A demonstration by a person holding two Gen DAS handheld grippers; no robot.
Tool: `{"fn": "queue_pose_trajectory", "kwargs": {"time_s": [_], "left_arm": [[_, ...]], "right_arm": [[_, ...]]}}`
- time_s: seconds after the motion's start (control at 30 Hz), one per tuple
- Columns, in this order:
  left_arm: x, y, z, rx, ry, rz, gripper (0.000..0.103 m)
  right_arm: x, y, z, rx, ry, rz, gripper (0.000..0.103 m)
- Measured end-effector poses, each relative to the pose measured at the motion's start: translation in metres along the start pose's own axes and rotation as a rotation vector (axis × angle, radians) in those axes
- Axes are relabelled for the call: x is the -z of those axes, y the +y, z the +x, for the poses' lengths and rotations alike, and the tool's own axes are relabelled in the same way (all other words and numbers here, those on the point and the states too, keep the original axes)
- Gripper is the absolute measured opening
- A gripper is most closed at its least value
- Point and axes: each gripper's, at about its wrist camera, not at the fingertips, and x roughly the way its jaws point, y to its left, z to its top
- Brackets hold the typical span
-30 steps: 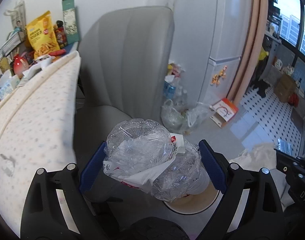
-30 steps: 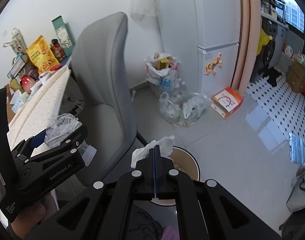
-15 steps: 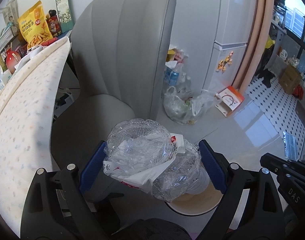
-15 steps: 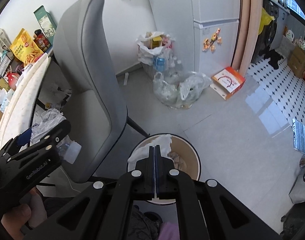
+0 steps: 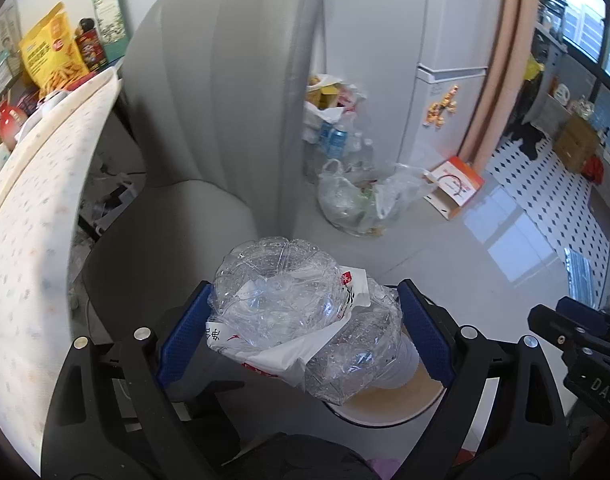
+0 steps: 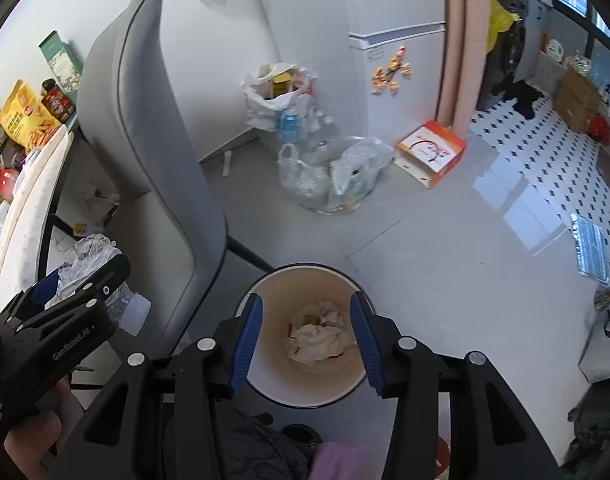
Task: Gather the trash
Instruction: 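Open the left gripper to drop the plastic bottle into the bin, then bring both tools back over the trash on the bed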
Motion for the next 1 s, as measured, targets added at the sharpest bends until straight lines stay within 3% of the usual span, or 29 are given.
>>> {"fn": "queue_pose_trajectory", "kwargs": {"time_s": [0.3,0.47,1.0], "left_arm": [[-0.001,-0.04,-0.006,0.139,0.028,0.036,0.091],[-0.002,-0.035,-0.015,0.166,0.017,0.014,0.095],[-0.001,0.023,-0.083,0.088,-0.104,-0.092,0.097]], "right_arm": [[0.006,-0.047,-0.035,0.068,-0.063,0.091,0.055],[0.007,-0.053,-0.049,0.068,-0.091,0.102,0.057],[0.007,0.001,-0.094,0.013,-0.184,0.014,0.08]]}}
